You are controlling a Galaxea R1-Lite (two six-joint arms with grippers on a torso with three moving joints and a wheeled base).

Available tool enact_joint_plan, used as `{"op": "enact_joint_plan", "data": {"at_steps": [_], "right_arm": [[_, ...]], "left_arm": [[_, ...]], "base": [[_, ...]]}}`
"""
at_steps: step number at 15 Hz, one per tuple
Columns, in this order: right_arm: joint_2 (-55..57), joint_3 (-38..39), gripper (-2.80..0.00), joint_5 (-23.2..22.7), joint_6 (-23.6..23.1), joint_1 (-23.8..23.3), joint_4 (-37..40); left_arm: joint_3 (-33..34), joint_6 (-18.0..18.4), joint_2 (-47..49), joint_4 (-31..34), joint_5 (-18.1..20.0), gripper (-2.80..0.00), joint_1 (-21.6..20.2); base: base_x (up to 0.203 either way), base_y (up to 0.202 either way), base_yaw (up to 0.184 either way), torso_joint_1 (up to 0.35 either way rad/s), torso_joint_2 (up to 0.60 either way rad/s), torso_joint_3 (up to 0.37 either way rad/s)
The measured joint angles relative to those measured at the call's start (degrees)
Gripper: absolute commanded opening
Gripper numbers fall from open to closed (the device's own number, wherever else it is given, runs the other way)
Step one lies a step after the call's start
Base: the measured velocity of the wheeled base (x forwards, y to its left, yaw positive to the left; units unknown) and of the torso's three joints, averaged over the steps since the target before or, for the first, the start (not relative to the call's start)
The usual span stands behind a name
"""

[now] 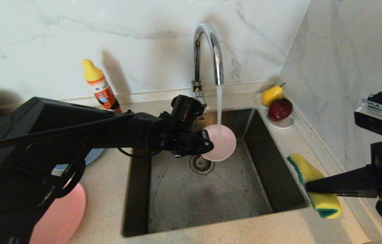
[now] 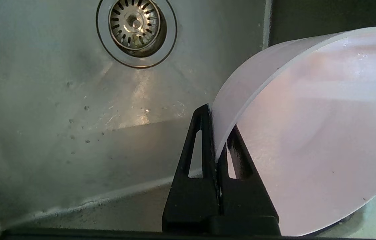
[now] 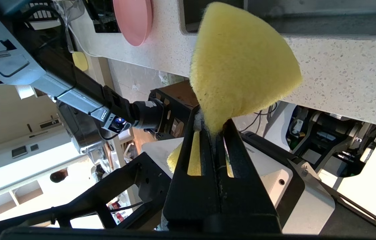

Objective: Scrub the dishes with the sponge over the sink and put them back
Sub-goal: Wash the bowl

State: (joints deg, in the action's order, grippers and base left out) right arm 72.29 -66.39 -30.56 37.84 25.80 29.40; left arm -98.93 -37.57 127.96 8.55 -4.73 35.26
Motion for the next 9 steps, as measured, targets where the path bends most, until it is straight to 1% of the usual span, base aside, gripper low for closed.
{"op": "enact_joint_plan", "data": {"at_steps": [7, 8, 9], "right_arm": [[-0.1, 0.2, -2.80, -0.1, 0.0, -0.1, -0.3], [-0.1, 0.2, -2.80, -0.1, 0.0, -0.1, -0.3], [-0.1, 0.3, -2.80, -0.1, 0.0, -0.1, -0.3]], "left_arm": [[0.5, -1.0, -0.3, 1.8, -0.2, -2.80, 0.0], [0.7, -1.1, -0.7, 2.7, -0.9, -2.80, 0.0], [0.9, -1.1, -1.2, 3.7, -2.5, -2.80, 0.0]], "base": [[0.000, 0.000, 0.000, 0.000, 0.00, 0.000], [0.000, 0.000, 0.000, 0.000, 0.00, 0.000], [0.000, 0.000, 0.000, 0.000, 0.00, 0.000]]}}
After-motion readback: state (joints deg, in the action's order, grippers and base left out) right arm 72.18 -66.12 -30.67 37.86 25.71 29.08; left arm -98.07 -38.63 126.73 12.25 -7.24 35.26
